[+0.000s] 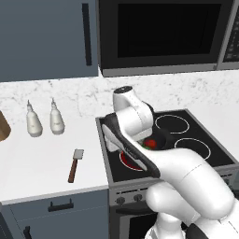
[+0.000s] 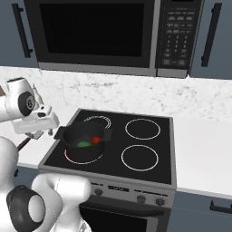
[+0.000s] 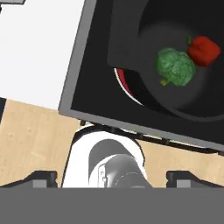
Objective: Put the broccoli and bell pepper in the pot. Retrieve the spatula and lightly stir the vegetables in the pot.
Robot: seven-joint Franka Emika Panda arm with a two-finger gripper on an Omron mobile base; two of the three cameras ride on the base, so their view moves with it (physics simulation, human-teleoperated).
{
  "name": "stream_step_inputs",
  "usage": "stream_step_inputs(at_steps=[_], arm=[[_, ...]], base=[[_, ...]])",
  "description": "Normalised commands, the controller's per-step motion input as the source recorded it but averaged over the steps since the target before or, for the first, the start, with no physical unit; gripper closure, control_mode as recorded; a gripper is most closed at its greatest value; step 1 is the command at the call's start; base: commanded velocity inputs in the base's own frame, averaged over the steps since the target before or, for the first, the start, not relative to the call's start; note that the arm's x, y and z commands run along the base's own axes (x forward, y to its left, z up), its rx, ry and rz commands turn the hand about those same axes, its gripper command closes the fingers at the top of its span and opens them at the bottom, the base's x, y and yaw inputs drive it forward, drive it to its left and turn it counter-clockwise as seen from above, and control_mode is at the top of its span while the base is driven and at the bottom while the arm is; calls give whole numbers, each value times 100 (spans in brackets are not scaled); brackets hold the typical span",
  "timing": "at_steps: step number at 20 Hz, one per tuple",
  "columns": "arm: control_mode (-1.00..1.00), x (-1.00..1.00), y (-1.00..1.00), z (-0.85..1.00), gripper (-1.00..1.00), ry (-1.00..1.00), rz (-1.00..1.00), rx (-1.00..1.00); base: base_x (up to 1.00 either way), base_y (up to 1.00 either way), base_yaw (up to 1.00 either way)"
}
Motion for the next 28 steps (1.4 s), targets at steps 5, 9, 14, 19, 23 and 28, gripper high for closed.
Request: stream_step_inputs(at_steps=[5,9,14,19,23,28], arm=[[-100,-21,100,-21,-100,9,-29,8],[-100,22,88,-59,-100,0,-21,10],[-100,32,62,-65,-100,5,-4,5],[-100,24,72,-41,-100,1,-6,8],[-100,24,67,-48,-100,0,-7,4],[-100,43,28,-39,-100,1,0,0]], base=[[0,0,0],[0,0,0],[0,0,0],[0,0,0],[0,0,0],[0,0,0]])
